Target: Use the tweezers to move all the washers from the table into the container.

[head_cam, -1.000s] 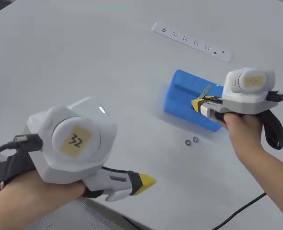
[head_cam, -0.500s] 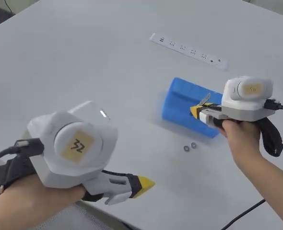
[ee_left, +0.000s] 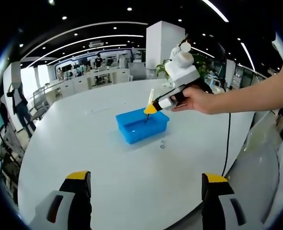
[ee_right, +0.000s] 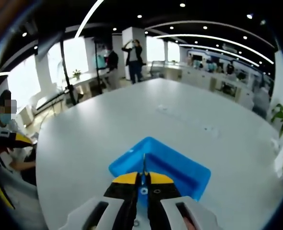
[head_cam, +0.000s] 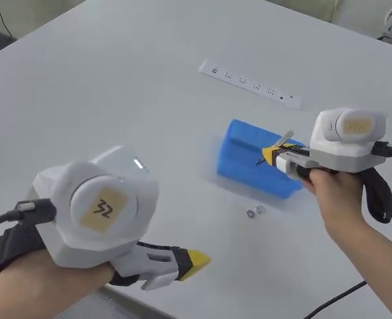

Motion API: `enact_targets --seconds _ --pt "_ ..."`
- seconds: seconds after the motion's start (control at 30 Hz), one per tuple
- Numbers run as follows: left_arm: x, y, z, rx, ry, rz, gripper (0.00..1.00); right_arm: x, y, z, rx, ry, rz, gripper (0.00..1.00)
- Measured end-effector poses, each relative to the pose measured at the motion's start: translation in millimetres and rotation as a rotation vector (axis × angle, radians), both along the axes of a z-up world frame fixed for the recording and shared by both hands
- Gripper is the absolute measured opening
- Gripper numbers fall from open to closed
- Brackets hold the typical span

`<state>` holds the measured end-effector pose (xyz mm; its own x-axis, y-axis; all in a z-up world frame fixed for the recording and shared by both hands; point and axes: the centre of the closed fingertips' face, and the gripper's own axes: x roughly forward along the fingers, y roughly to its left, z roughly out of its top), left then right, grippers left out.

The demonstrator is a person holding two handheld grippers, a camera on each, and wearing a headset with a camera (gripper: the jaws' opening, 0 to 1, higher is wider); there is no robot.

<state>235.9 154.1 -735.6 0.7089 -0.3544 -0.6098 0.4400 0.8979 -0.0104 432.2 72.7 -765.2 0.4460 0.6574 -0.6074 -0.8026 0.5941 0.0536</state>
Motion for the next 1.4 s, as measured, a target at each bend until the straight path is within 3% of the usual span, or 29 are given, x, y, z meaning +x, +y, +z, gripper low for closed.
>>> enact_targets --seconds 0.3,0.57,0.97,1.4 --pt "-3.3 1.3 2.8 0.0 -0.009 0.009 0.99 -23.7 -4.9 24.7 0.01 -0.047 0.025 0.02" --pt "-5.7 1.4 5.9 0.002 -0.015 0.018 0.99 -41.1 -7.3 19.2 -0.001 -0.038 0.037 0.02" --pt "-7.9 -0.6 4.3 0.012 -0.007 0.01 0.98 -60.4 -17.3 -8.1 -0.027 0.022 0.048 0.02" --pt "-9.5 -2.7 0.2 0.014 0.008 0.009 0.99 -67.1 -25.4 -38.8 -0.074 0.074 0.058 0.03"
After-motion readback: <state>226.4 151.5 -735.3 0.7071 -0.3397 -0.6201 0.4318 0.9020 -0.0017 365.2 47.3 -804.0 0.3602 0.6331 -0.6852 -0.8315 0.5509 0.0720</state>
